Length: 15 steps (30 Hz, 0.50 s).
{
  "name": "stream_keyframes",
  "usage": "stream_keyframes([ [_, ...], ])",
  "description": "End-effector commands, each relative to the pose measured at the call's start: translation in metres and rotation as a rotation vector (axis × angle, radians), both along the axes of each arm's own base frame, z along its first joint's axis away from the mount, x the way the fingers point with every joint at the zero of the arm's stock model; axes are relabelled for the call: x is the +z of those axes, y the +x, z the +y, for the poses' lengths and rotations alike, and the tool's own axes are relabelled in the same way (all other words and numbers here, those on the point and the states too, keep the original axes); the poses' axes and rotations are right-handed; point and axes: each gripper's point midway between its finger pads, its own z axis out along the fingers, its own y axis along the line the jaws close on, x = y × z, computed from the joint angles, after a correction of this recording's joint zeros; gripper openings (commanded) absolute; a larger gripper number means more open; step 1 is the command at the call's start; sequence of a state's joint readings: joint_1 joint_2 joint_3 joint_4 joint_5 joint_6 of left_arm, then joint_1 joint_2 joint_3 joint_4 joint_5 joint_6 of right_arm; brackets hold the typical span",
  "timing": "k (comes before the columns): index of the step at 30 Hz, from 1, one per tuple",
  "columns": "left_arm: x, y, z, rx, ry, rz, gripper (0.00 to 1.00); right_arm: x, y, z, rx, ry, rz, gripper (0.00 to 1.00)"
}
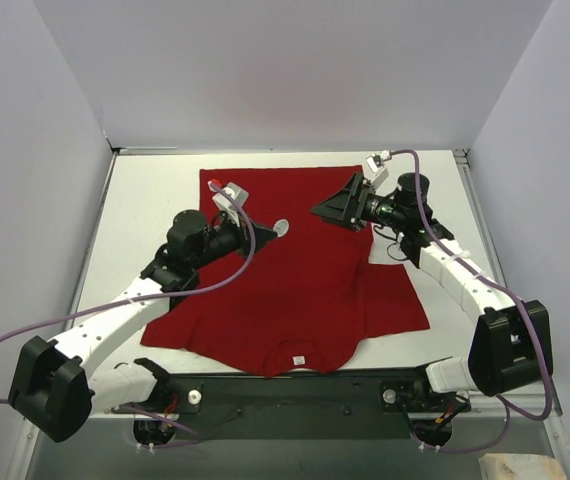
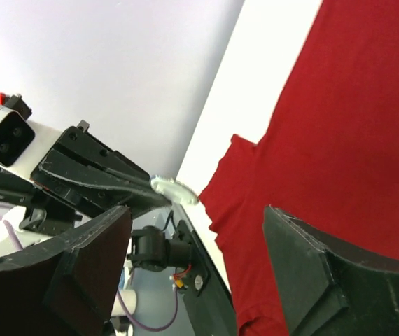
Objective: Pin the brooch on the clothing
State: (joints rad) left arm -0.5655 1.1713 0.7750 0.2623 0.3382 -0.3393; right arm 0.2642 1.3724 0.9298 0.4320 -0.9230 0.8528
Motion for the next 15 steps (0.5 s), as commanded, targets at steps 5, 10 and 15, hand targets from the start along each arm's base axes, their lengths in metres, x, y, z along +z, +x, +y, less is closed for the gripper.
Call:
stream_keyframes([
  [5,0.043,-0.042,-0.01,-0.203,-0.13,-0.045,0.0,0.048,-0.037,0.04,0.205,0.085,-0.239,0.66],
  [10,0.05,-0.044,-0.009,-0.236,-0.167,-0.047,0.0,0.049,-0.049,0.057,0.281,0.083,-0.267,0.61],
  [15,0.057,-0.042,-0.006,-0.227,-0.204,-0.055,0.0,0.049,-0.059,0.065,0.309,0.086,-0.287,0.59],
])
